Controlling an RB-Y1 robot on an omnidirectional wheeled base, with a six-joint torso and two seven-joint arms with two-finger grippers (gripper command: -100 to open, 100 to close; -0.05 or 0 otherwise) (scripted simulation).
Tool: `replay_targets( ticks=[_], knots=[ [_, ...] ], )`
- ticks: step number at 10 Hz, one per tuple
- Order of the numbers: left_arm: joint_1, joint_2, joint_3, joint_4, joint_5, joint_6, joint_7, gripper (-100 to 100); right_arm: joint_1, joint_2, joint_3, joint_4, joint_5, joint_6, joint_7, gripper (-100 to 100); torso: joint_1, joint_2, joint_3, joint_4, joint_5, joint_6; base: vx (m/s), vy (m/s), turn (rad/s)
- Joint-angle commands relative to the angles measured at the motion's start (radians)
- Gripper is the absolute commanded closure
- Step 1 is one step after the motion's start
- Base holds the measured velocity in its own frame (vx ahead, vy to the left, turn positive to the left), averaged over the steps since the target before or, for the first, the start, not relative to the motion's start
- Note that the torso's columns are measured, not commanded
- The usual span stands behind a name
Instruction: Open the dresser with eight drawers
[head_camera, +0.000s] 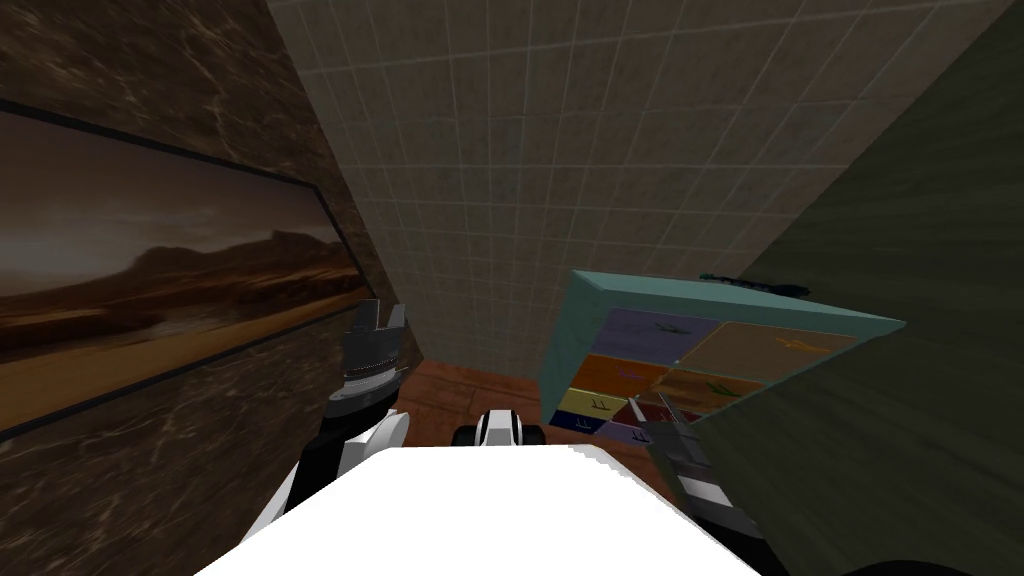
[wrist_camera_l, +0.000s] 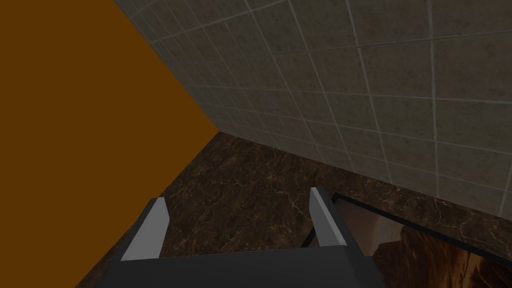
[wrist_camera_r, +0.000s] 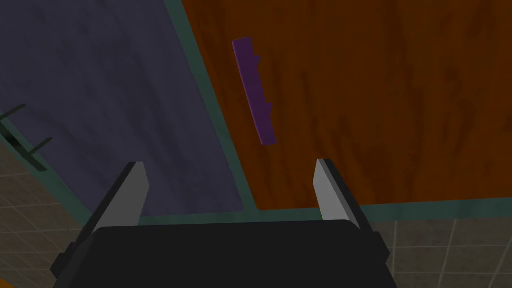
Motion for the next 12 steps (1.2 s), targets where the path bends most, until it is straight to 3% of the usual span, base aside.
replay_targets(
  ticks=[1, 3, 4, 5, 6, 11, 12],
  knots=[
    [0.0, 0.0, 0.0, 0.0, 0.0, 0.0, 0.0, 0, -0.004, -0.004, 0.02, 0.004, 0.016, -0.015, 0.008, -100, 0.002, 0.004, 0.002, 0.001, 0.001, 0.0, 0.053, -0.202, 0.12],
    [0.0, 0.0, 0.0, 0.0, 0.0, 0.0, 0.0, 0, -0.005, -0.005, 0.023, 0.006, 0.018, -0.019, 0.01, -100, 0.006, 0.007, 0.004, 0.002, 0.002, 0.0, 0.014, -0.111, 0.104],
    [0.0, 0.0, 0.0, 0.0, 0.0, 0.0, 0.0, 0, -0.024, -0.027, 0.011, 0.017, 0.01, 0.01, -0.005, -100, 0.013, 0.008, 0.005, 0.002, 0.004, 0.0, -0.015, -0.005, 0.082],
    [0.0, 0.0, 0.0, 0.0, 0.0, 0.0, 0.0, 0, -0.014, -0.018, 0.016, 0.012, 0.013, -0.007, 0.003, -100, 0.011, 0.007, 0.004, 0.002, 0.004, 0.0, -0.008, -0.007, 0.027],
    [0.0, 0.0, 0.0, 0.0, 0.0, 0.0, 0.0, 0, -0.016, -0.02, 0.015, 0.013, 0.012, -0.003, 0.0, 100, 0.007, 0.005, 0.003, 0.002, 0.002, 0.0, 0.0, 0.0, 0.0],
    [-0.001, -0.001, -0.001, 0.0, 0.0, 0.0, 0.0, 0, 0.005, -0.026, 0.017, 0.002, 0.01, -0.016, -0.017, 100, 0.006, 0.006, 0.004, 0.002, 0.002, 0.0, -0.155, 0.04, -0.037],
    [0.0, 0.0, 0.0, 0.0, 0.0, 0.0, 0.0, 0, -0.002, -0.02, 0.019, 0.007, 0.013, -0.014, -0.005, -100, 0.003, -0.001, 0.0, 0.0, 0.001, 0.0, 0.064, -0.03, 0.048]
  ],
)
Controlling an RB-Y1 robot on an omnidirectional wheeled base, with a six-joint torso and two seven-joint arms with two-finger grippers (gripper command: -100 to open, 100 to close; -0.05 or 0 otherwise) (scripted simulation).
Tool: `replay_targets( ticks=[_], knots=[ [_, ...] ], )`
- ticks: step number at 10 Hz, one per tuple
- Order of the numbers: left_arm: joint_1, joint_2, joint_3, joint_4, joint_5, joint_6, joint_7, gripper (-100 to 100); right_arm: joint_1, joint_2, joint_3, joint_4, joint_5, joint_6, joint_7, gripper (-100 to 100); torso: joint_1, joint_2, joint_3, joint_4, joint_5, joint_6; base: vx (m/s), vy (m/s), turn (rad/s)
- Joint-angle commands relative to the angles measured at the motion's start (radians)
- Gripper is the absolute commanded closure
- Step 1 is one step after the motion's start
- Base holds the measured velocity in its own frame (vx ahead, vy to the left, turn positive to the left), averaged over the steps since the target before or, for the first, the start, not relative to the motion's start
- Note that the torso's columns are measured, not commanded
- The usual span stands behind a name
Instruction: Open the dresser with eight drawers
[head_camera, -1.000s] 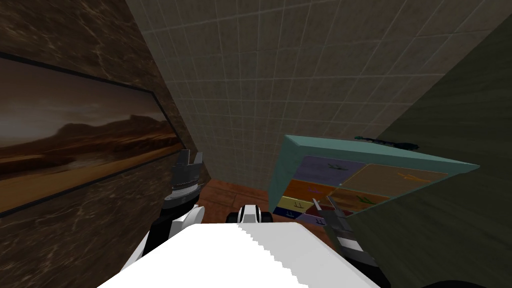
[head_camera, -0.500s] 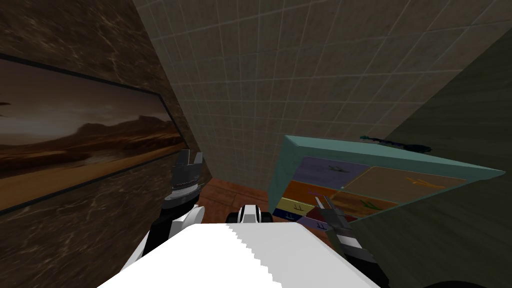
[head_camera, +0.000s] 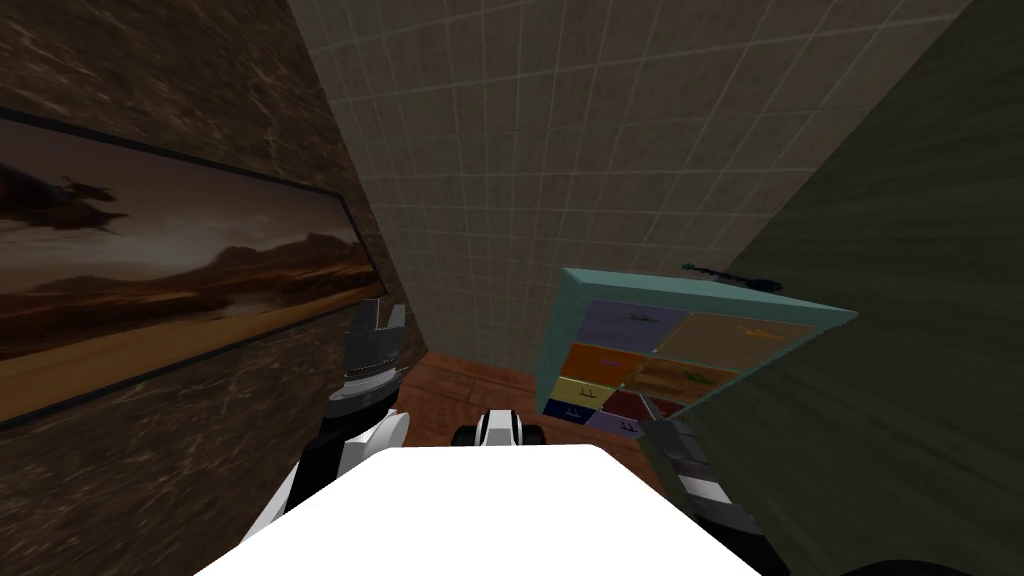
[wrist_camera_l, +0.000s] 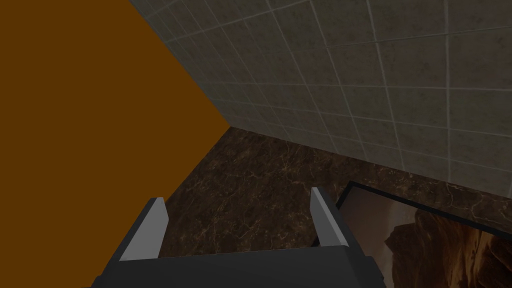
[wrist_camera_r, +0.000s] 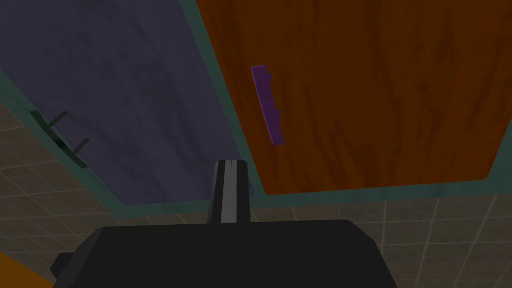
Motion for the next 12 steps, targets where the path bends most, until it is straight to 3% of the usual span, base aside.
replay_targets(
  ticks=[1, 4, 5, 6, 7, 8, 9, 12],
  knots=[
    [0.0, 0.0, 0.0, 0.0, 0.0, 0.0, 0.0, 0, -0.01, 0.008, 0.002, 0.007, 0.004, 0.003, 0.015, -100, -0.003, -0.007, -0.004, -0.002, -0.001, 0.0, 0.14, -0.069, 0.051],
    [0.001, 0.0, 0.0, 0.0, 0.0, 0.0, 0.0, 0, -0.015, 0.013, 0.004, 0.009, 0.006, 0.005, 0.023, -100, 0.001, 0.004, 0.002, 0.001, 0.0, 0.0, 0.136, -0.055, 0.029],
    [0.0, 0.0, 0.0, 0.0, 0.0, 0.0, 0.0, 0, -0.018, -0.013, -0.004, -0.002, 0.002, 0.027, -0.005, -100, 0.003, 0.011, 0.006, 0.003, 0.001, 0.001, 0.114, 0.012, 0.031],
    [0.0, 0.0, 0.0, 0.0, 0.0, 0.0, 0.0, 0, -0.015, 0.003, 0.001, 0.001, 0.005, 0.014, 0.013, -100, 0.005, 0.009, 0.006, 0.003, 0.001, 0.0, 0.04, 0.026, -0.001],
    [0.0, 0.0, 0.0, 0.0, 0.0, 0.0, 0.0, 0, -0.015, 0.001, 0.0, -0.001, 0.004, 0.017, 0.01, 100, 0.004, 0.011, 0.006, 0.003, 0.001, 0.001, 0.002, 0.009, 0.0],
    [0.0, 0.0, 0.0, 0.0, 0.0, 0.0, 0.0, 0, -0.017, -0.039, 0.05, -0.006, 0.006, -0.023, 0.009, 100, 0.001, 0.01, 0.006, 0.003, 0.0, 0.001, 0.059, 0.074, -0.212],
    [0.001, 0.0, 0.0, 0.0, 0.0, 0.0, 0.0, 0, -0.017, -0.039, 0.068, -0.006, 0.006, -0.023, 0.009, 100, 0.008, 0.007, 0.002, 0.005, 0.007, 0.0, 0.074, 0.09, -0.265],
    [0.0, 0.0, 0.0, 0.0, 0.0, 0.0, 0.0, 0, -0.017, -0.039, 0.068, -0.006, 0.006, -0.023, 0.009, 100, -0.001, 0.007, 0.004, 0.002, 0.0, 0.0, 0.027, 0.033, -0.096]
  ],
)
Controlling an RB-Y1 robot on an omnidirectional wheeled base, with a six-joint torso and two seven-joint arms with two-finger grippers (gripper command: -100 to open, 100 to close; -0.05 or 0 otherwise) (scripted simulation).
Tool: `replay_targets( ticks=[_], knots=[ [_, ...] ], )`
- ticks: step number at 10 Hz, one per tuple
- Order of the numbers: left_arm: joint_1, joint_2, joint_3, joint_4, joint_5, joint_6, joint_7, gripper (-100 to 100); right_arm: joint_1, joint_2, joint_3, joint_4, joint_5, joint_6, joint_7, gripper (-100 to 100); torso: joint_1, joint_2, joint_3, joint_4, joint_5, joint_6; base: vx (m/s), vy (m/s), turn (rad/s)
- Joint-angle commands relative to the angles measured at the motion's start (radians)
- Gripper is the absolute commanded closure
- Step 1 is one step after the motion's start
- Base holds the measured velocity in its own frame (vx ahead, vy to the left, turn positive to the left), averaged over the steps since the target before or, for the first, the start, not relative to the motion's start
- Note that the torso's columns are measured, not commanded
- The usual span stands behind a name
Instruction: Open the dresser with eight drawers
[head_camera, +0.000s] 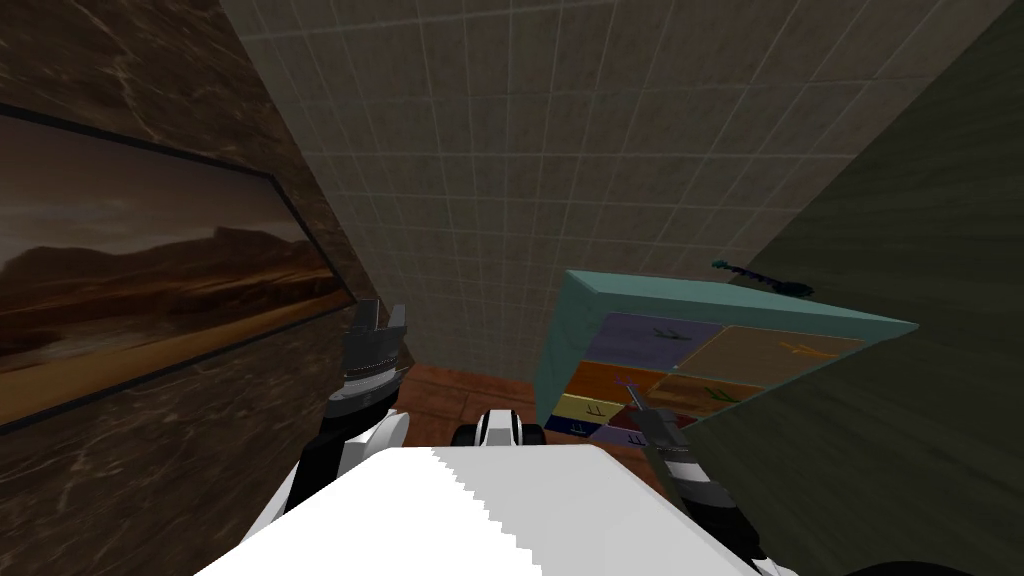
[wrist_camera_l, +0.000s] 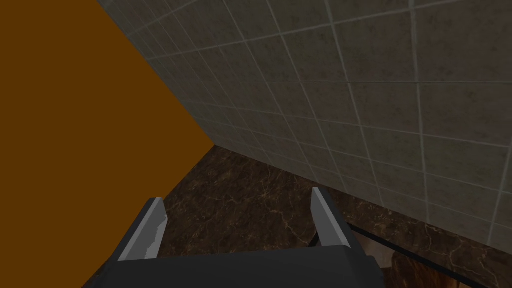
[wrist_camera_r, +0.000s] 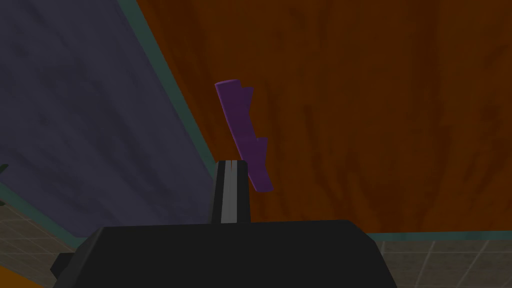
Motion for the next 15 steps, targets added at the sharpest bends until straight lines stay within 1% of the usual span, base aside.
replay_targets(
  ticks=[1, 5, 6, 7, 8, 9, 10, 11, 14, 15],
  knots=[
    [0.0, 0.0, 0.0, 0.0, 0.0, 0.0, 0.0, 0, 0.0, 0.0, 0.001, 0.0, 0.0, 0.0, 0.001, 100, -0.003, 0.001, 0.001, 0.0, -0.001, 0.0, 0.0, 0.0, 0.0],
    [0.0, 0.0, 0.0, 0.0, 0.0, 0.0, 0.0, 0, 0.0, 0.0, 0.001, 0.0, 0.0, 0.0, 0.001, 100, 0.002, -0.001, -0.001, 0.0, 0.0, 0.0, -0.002, -0.003, 0.009],
    [0.0, 0.0, 0.0, 0.0, 0.0, 0.0, 0.0, 0, -0.015, 0.027, 0.051, -0.003, 0.05, 0.05, -0.049, 100, 0.002, -0.001, -0.001, 0.0, 0.0, 0.0, -0.096, -0.125, 0.35],
    [-0.001, 0.0, 0.0, 0.0, 0.0, 0.0, 0.0, 0, -0.015, 0.027, 0.069, -0.003, 0.07, 0.059, -0.069, 100, -0.005, -0.001, 0.001, -0.001, -0.004, -0.006, -0.11, -0.145, 0.409],
    [-0.001, 0.0, 0.0, 0.0, 0.0, 0.0, 0.0, 0, -0.015, 0.027, 0.091, -0.003, 0.098, 0.089, -0.096, 100, -0.005, -0.013, -0.004, -0.003, -0.008, -0.016, -0.041, -0.052, 0.15],
    [0.0, 0.0, 0.0, 0.0, 0.0, 0.0, 0.0, 0, -0.015, 0.027, 0.118, -0.003, 0.127, 0.123, -0.096, 100, 0.001, -0.023, -0.011, -0.007, -0.006, -0.012, 0.003, 0.004, -0.012],
    [0.0, 0.0, 0.0, 0.0, 0.0, 0.0, 0.0, 0, -0.015, 0.027, 0.149, -0.003, 0.146, 0.158, -0.096, 100, 0.005, -0.02, -0.012, -0.006, -0.001, -0.004, 0.018, 0.022, -0.065],
    [0.0, 0.0, 0.0, 0.0, 0.0, 0.0, 0.0, 0, -0.015, 0.027, 0.173, -0.003, 0.146, 0.186, -0.096, 100, 0.005, -0.011, -0.007, -0.003, 0.001, 0.0, 0.013, 0.016, -0.048],
    [0.0, 0.0, 0.0, 0.0, 0.0, 0.0, 0.0, 0, -0.015, 0.027, 0.173, -0.003, 0.146, 0.274, -0.096, 100, -0.001, 0.002, 0.002, 0.001, -0.001, 0.0, -0.004, -0.006, 0.016],
    [0.0, 0.0, 0.0, 0.0, 0.0, 0.0, 0.0, 0, -0.015, 0.027, 0.173, -0.003, 0.146, 0.289, -0.096, 100, -0.003, -0.001, 0.0, 0.0, -0.001, 0.0, -0.003, -0.003, 0.01]
  ],
)
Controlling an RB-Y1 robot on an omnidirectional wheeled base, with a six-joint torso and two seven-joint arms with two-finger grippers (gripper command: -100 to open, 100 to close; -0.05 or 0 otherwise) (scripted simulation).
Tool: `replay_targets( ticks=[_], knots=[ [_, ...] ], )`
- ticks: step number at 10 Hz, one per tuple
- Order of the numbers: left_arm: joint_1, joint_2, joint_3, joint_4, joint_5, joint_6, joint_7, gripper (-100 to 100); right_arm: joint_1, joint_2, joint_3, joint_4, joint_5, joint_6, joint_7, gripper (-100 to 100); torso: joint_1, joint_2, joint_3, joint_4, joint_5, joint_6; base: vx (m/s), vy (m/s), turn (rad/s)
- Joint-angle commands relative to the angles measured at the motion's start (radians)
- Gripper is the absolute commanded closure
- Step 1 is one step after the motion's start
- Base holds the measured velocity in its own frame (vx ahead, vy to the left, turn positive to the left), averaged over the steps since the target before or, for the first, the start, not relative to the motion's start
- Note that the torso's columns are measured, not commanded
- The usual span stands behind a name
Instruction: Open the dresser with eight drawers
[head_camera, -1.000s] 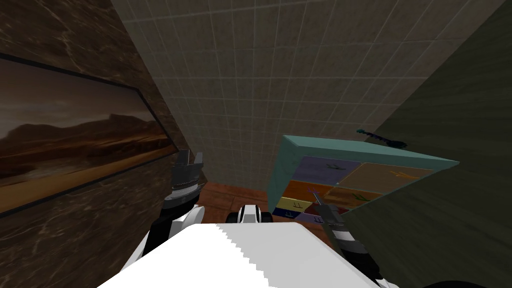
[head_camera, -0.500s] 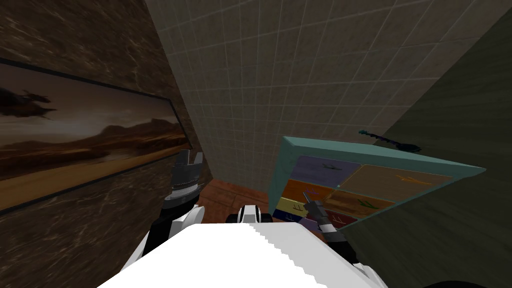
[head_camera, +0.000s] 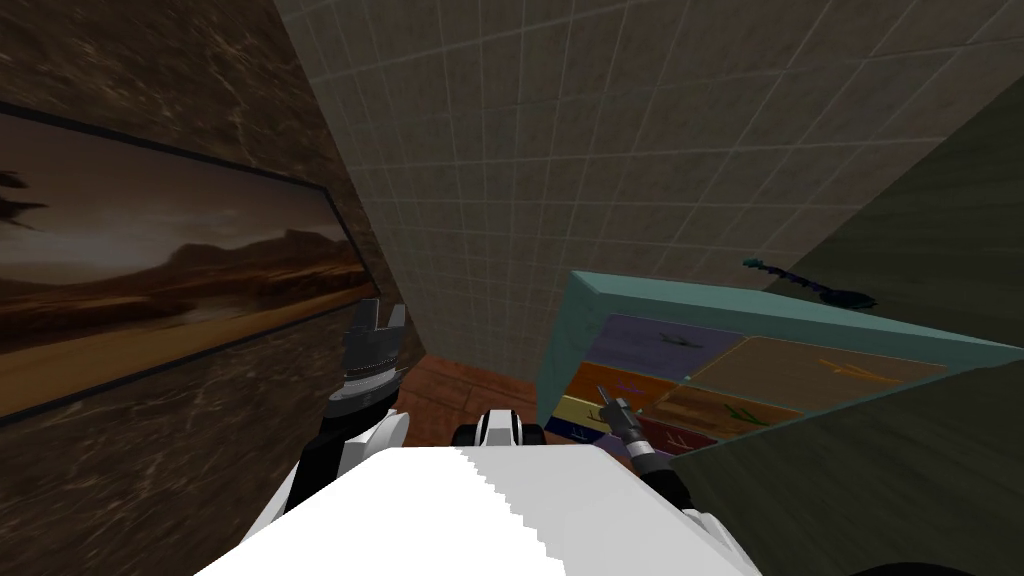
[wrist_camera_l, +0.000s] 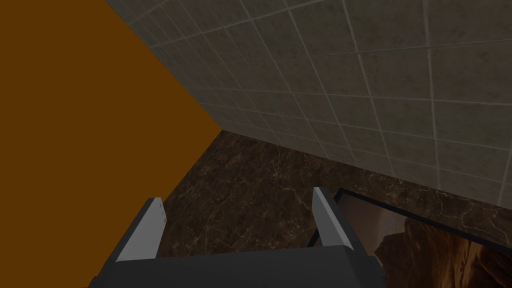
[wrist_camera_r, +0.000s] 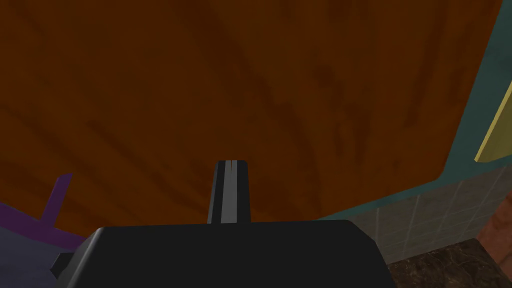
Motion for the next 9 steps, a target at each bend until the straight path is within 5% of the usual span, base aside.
replay_targets(
  ticks=[1, 7, 8, 9],
  knots=[
    [0.0, 0.0, 0.0, 0.0, 0.0, 0.0, 0.0, 0, -0.008, 0.015, -0.033, -0.035, -0.024, -0.006, 0.03, 100, 0.002, -0.002, -0.002, -0.001, 0.0, 0.0, -0.097, 0.021, -0.187],
    [0.0, 0.0, 0.0, 0.0, 0.0, 0.0, 0.0, 0, -0.024, 0.044, -0.087, -0.1, -0.066, -0.053, 0.083, 100, 0.007, -0.005, -0.004, -0.002, 0.002, 0.0, -0.158, -0.026, -0.118],
    [0.0, 0.0, 0.0, 0.0, 0.0, 0.0, 0.0, 0, -0.026, 0.038, -0.094, -0.108, -0.063, -0.046, 0.09, -100, 0.006, -0.007, -0.005, -0.002, 0.002, 0.0, 0.074, -0.01, 0.046],
    [0.0, 0.0, 0.0, 0.0, 0.0, 0.0, 0.0, 0, -0.027, 0.036, -0.095, -0.109, -0.063, -0.044, 0.091, -100, 0.005, -0.011, -0.007, -0.003, 0.001, 0.0, 0.152, -0.032, 0.039]
  ],
)
